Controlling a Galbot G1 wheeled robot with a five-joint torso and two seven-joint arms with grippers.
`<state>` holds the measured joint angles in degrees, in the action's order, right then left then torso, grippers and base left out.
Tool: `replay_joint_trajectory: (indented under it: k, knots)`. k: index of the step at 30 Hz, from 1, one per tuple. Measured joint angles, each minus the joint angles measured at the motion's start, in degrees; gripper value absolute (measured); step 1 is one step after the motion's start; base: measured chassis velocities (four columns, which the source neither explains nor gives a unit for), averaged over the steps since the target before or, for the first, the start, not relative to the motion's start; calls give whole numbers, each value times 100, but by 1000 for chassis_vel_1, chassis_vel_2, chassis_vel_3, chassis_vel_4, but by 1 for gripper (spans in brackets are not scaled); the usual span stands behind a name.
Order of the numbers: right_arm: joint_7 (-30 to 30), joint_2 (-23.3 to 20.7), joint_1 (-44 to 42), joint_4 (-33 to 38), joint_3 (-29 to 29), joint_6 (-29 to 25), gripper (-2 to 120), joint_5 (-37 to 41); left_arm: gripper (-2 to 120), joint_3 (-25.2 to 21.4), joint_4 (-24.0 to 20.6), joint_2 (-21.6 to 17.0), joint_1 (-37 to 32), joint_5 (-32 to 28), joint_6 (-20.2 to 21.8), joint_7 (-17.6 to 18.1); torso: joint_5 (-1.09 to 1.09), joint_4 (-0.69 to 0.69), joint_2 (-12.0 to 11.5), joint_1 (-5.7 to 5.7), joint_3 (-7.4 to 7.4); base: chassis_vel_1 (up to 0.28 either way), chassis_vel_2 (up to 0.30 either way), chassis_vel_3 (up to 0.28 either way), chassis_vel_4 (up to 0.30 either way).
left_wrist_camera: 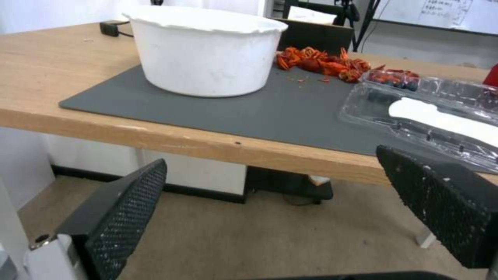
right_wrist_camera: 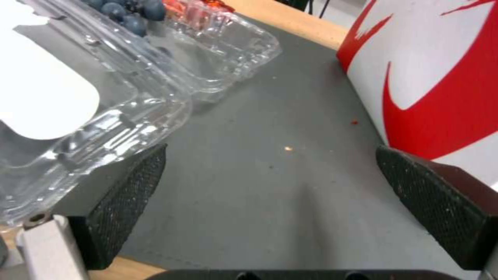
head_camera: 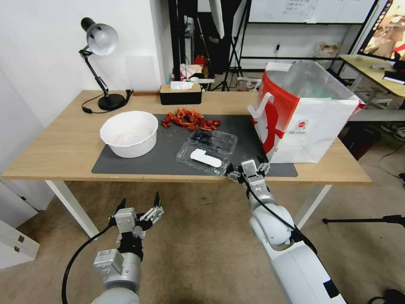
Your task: Close the takeout container lid, then place the container into the takeout bag.
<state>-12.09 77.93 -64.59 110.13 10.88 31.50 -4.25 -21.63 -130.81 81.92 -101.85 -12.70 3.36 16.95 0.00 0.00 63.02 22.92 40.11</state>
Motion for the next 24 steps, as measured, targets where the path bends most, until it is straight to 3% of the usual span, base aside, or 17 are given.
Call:
replay_joint_trajectory:
  k: [24]
  knots:
    - [46, 390, 189, -64, -457, 143, 100, -109, 100, -23, -29, 19, -52, -2, -148, 36, 0, 0, 0, 0, 0, 0, 0, 0, 0]
